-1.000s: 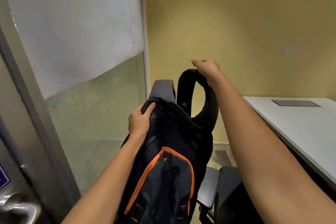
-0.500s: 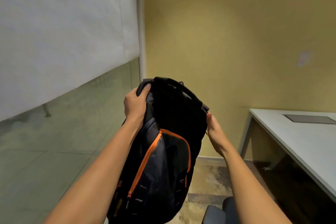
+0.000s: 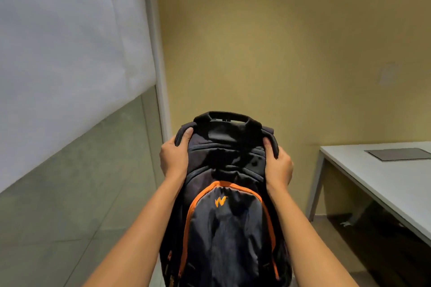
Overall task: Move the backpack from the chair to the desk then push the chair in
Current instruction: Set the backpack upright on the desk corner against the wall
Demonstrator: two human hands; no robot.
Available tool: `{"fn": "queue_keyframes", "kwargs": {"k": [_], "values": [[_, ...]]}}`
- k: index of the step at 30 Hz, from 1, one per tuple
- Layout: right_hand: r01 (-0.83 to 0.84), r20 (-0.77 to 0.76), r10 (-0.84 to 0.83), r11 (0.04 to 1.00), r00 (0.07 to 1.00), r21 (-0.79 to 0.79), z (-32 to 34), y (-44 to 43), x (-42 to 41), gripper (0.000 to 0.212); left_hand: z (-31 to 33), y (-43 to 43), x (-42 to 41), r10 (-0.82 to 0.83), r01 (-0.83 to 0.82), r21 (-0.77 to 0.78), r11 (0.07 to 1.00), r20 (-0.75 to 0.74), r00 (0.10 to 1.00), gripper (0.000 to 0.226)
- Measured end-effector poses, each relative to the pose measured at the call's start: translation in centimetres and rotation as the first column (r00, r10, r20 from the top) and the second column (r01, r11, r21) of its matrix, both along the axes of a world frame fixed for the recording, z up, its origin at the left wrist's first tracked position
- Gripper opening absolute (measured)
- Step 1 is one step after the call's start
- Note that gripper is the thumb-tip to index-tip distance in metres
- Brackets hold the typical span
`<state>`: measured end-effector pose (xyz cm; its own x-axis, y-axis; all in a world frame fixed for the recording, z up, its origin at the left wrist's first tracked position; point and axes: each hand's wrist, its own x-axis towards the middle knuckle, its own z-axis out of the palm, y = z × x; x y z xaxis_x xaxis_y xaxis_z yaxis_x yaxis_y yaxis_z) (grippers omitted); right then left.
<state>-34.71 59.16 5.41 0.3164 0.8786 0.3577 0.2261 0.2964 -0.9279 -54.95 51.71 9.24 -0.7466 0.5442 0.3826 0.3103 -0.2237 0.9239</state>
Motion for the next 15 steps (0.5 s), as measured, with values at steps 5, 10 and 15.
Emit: {"fn": "queue_keyframes", "kwargs": {"k": [5,10,15], "values": [[0.105,0.0,-0.105,0.994,0.995,0.041,2.1,4.3,-1.2,0.058,0.1,5.8,-2.2,-0.07,0.07,0.0,0.998,0.044,0.997,0.042],[0.146,-0.01,-0.145,0.987,0.989,0.068,3.3,9.2,-0.8,0.06,1.4,12.0,-2.0,-0.094,0.094,-0.028,0.995,-0.006,0.996,0.048],[0.185,-0.043,-0.183,0.98,0.982,0.065,3.9,14.6,-0.1,0.054,2.7,18.8,-1.3,-0.135,0.133,-0.031,0.991,-0.06,0.989,0.049]]}}
